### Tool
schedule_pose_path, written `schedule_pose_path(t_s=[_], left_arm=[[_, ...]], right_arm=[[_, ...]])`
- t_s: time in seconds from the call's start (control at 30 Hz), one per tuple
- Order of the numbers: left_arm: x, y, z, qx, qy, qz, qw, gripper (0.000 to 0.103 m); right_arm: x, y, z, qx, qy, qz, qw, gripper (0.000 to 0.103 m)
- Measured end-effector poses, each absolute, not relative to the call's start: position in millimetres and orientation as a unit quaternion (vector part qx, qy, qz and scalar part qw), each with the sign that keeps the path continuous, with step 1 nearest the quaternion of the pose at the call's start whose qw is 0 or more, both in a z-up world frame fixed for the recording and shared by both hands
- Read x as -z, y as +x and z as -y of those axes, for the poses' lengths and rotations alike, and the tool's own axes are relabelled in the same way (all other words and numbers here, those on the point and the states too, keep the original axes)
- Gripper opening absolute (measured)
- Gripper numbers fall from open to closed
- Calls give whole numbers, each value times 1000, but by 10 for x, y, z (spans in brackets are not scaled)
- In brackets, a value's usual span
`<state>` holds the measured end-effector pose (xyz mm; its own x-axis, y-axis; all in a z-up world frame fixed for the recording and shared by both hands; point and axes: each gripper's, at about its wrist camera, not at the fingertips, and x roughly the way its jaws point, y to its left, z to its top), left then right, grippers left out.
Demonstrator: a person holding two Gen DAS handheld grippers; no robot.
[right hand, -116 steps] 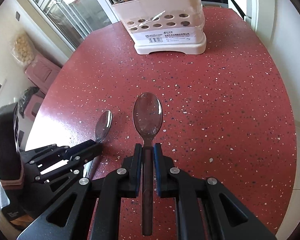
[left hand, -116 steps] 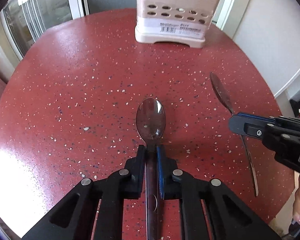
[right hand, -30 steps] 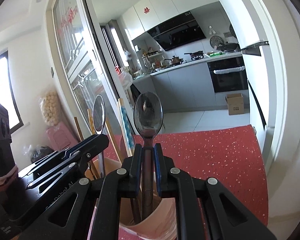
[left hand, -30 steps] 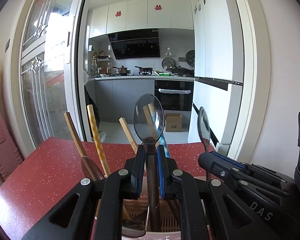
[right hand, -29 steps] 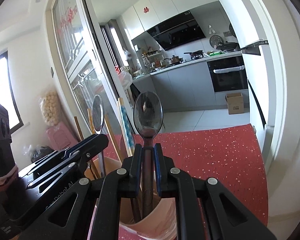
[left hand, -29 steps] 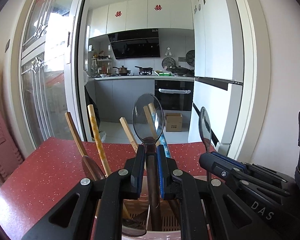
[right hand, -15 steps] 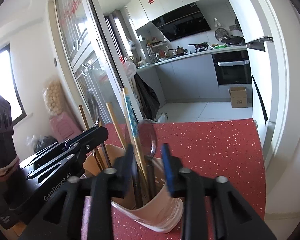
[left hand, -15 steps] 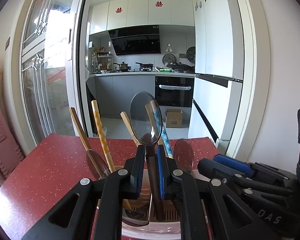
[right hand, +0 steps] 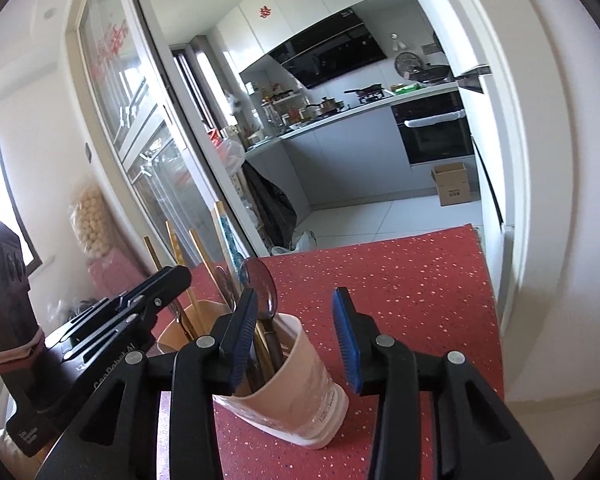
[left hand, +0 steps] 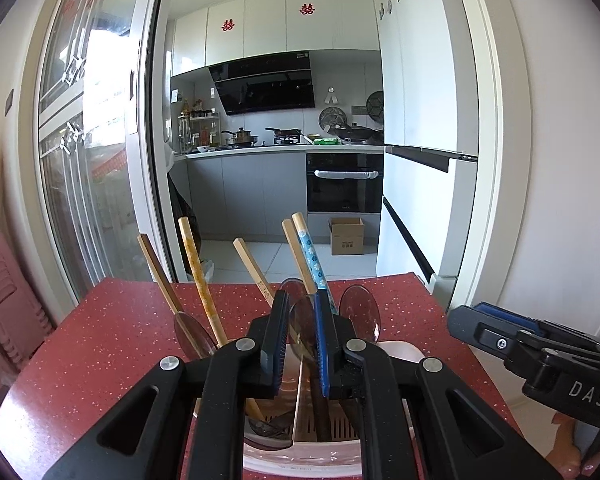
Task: Organize utensils
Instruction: 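Lower both spoons into the holder and open both grippers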
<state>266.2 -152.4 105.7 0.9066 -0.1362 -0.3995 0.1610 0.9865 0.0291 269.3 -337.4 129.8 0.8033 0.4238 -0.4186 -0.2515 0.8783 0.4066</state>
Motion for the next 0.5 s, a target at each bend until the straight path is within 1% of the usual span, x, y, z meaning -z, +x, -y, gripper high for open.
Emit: schedule_pose_path(t_s=[0.3, 0.5], left_arm=[[-1161, 2460, 1517, 84, 29, -191, 978, 42], [-1238, 2304, 1439, 92, 24, -184, 978, 42]], right_arm=[[-1337, 2528, 3392, -158, 171, -270, 934, 49], [-1377, 2383, 3366, -142, 172, -277, 935, 50]])
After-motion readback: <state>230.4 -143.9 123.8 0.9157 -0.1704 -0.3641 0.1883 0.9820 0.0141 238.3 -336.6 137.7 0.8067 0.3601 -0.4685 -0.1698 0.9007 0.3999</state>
